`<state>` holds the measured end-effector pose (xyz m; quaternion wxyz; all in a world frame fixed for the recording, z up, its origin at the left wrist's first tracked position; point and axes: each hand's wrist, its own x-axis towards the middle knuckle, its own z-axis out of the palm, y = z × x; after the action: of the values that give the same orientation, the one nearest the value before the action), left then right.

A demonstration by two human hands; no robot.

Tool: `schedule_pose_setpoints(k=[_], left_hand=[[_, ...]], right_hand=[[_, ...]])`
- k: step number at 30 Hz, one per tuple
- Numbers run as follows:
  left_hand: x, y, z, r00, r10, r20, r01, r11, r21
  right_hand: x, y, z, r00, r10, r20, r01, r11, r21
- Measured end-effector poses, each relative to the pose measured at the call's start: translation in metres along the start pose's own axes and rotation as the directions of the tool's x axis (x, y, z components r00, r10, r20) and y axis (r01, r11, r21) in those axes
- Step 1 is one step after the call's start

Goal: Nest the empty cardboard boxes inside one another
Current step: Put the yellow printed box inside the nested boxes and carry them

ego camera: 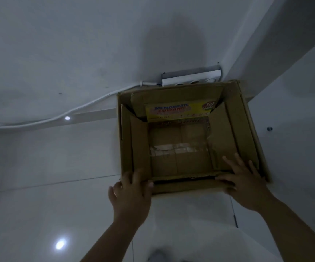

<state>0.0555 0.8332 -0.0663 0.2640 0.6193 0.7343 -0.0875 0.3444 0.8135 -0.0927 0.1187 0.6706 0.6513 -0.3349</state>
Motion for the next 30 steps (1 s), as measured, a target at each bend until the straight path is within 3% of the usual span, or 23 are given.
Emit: schedule_pose_setpoints(k=[2, 3, 6, 9, 11, 13, 15, 17, 18, 21, 23, 25, 27, 28, 29, 30], left_hand=[[0.020, 0.002, -0.017, 0.976, -0.014, -0.216, -0.007, 0.995, -0.096], [0.032, 0.002, -0.023, 0.971, -0.033, -0.235, 0.000, 0.990, -0.139], [0.068, 0.008, -0.030, 0.980, -0.188, -0.061, 0.173, 0.966, -0.193], [0.080, 0.008, -0.019, 0.953, -0.302, -0.008, 0.288, 0.916, -0.279], [0.076, 0.004, -0.009, 0.917, -0.399, 0.000, 0.364, 0.837, -0.408], [0.073, 0.002, -0.001, 0.877, -0.479, 0.042, 0.432, 0.748, -0.504], [0.073, 0.003, 0.003, 0.867, -0.496, 0.040, 0.445, 0.738, -0.507], [0.074, 0.004, 0.005, 0.871, -0.491, 0.021, 0.437, 0.754, -0.490], [0.075, 0.004, 0.006, 0.875, -0.484, 0.012, 0.431, 0.767, -0.476], [0.080, -0.002, 0.010, 0.892, -0.452, -0.022, 0.402, 0.814, -0.420], [0.081, -0.007, 0.013, 0.902, -0.430, -0.049, 0.376, 0.834, -0.404], [0.083, -0.011, 0.016, 0.908, -0.412, -0.074, 0.350, 0.846, -0.403], [0.084, -0.012, 0.019, 0.905, -0.415, -0.094, 0.349, 0.850, -0.396], [0.084, -0.011, 0.020, 0.901, -0.421, -0.100, 0.354, 0.850, -0.389], [0.083, -0.009, 0.021, 0.897, -0.428, -0.106, 0.359, 0.849, -0.389], [0.082, -0.008, 0.021, 0.892, -0.438, -0.110, 0.366, 0.844, -0.393]], right_hand=[[0.005, -0.018, -0.008, 0.990, 0.074, 0.123, -0.097, 0.976, 0.196], [0.007, -0.031, -0.007, 0.986, 0.088, 0.141, -0.129, 0.939, 0.319], [0.014, -0.076, 0.009, 0.994, 0.088, 0.059, -0.105, 0.885, 0.454], [0.017, -0.095, 0.022, 0.987, 0.158, 0.022, -0.158, 0.948, 0.276], [0.020, -0.091, 0.024, 0.967, 0.253, -0.017, -0.239, 0.933, 0.269], [0.028, -0.086, 0.019, 0.949, 0.314, 0.033, -0.310, 0.905, 0.292], [0.048, -0.090, 0.006, 0.919, 0.373, 0.124, -0.389, 0.814, 0.432], [0.079, -0.098, -0.011, 0.885, 0.419, 0.202, -0.438, 0.605, 0.665], [0.098, -0.102, -0.020, 0.876, 0.411, 0.250, -0.432, 0.442, 0.786], [0.154, -0.115, -0.049, 0.923, 0.274, 0.271, -0.222, -0.195, 0.955], [0.180, -0.122, -0.063, 0.953, 0.235, 0.192, -0.078, -0.423, 0.903], [0.194, -0.123, -0.069, 0.958, 0.239, 0.161, -0.014, -0.520, 0.854], [0.193, -0.121, -0.066, 0.956, 0.252, 0.150, -0.015, -0.470, 0.883], [0.187, -0.119, -0.062, 0.955, 0.260, 0.139, -0.034, -0.370, 0.928], [0.179, -0.116, -0.058, 0.954, 0.274, 0.120, -0.068, -0.193, 0.979], [0.170, -0.111, -0.053, 0.951, 0.294, 0.090, -0.115, 0.067, 0.991]])
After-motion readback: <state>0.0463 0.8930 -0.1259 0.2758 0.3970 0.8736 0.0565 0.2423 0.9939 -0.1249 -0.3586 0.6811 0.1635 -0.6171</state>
